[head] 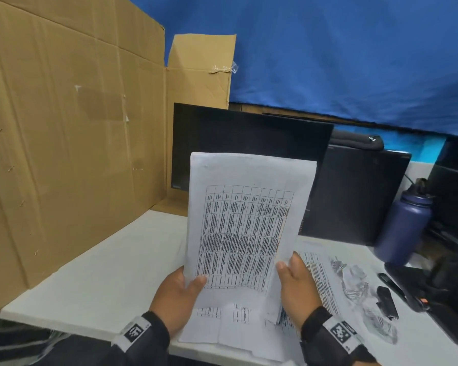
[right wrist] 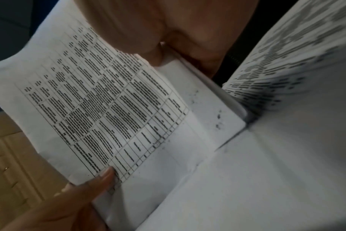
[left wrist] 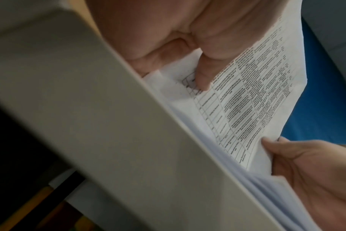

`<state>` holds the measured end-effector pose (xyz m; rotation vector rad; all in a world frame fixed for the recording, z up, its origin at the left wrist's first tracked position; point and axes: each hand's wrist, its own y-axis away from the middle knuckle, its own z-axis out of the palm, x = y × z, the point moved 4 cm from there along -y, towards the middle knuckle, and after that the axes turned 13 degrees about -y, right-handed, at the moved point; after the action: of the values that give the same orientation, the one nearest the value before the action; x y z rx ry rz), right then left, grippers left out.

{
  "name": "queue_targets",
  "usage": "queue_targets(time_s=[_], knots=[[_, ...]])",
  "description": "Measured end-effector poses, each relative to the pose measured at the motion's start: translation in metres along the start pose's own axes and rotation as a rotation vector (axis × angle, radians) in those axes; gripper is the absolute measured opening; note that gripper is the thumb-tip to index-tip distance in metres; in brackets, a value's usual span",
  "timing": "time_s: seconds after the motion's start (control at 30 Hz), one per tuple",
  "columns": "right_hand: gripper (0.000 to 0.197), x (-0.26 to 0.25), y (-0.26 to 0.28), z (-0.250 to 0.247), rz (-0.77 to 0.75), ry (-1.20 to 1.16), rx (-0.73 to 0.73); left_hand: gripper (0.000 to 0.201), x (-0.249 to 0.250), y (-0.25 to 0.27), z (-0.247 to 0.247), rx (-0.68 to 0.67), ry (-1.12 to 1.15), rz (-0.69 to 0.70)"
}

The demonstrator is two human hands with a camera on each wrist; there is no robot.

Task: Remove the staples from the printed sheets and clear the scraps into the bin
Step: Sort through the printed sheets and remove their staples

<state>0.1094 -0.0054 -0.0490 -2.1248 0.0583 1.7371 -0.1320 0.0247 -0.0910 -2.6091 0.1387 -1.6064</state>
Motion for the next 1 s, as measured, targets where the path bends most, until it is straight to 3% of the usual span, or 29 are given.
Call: queue_targets(time_s=[0.2,0.3,0.47,0.53,0.67,0.8,0.9,1.0], knots=[[0.024,0.022,0.007,-0.003,0.208,0.323,-0.188,0.017,0.001,0.003,-0.001,-0.001,0.034,-0.033],[0.017,0.030,0.010,-0.005,0.289,0.405,-0.224,0.018,0.002,0.003,0.000,0.002,0.036,-0.035],[0.013,0.019,0.007,-0.003,0.208,0.465,-0.247,0.019,0.007,0.003,-0.003,0.064,0.124,-0.064],[0.011,0.012,0.006,-0.002,0.183,0.414,-0.237,0.018,0.009,0.001,-0.008,0.103,0.163,-0.078],[0.031,-0.002,0.012,0.003,0.102,0.194,-0.191,0.018,0.009,-0.008,-0.019,0.114,0.328,-0.145],[0.028,-0.015,0.026,0.000,0.089,0.013,-0.094,0.022,0.007,-0.015,-0.025,0.092,0.453,-0.221],[0.031,-0.011,0.028,0.002,0.229,-0.319,-0.044,0.025,0.003,-0.016,-0.025,0.028,0.505,-0.273],[0.024,-0.004,0.029,0.005,0.411,-0.650,-0.084,0.026,0.000,-0.018,-0.028,-0.002,0.505,-0.295]])
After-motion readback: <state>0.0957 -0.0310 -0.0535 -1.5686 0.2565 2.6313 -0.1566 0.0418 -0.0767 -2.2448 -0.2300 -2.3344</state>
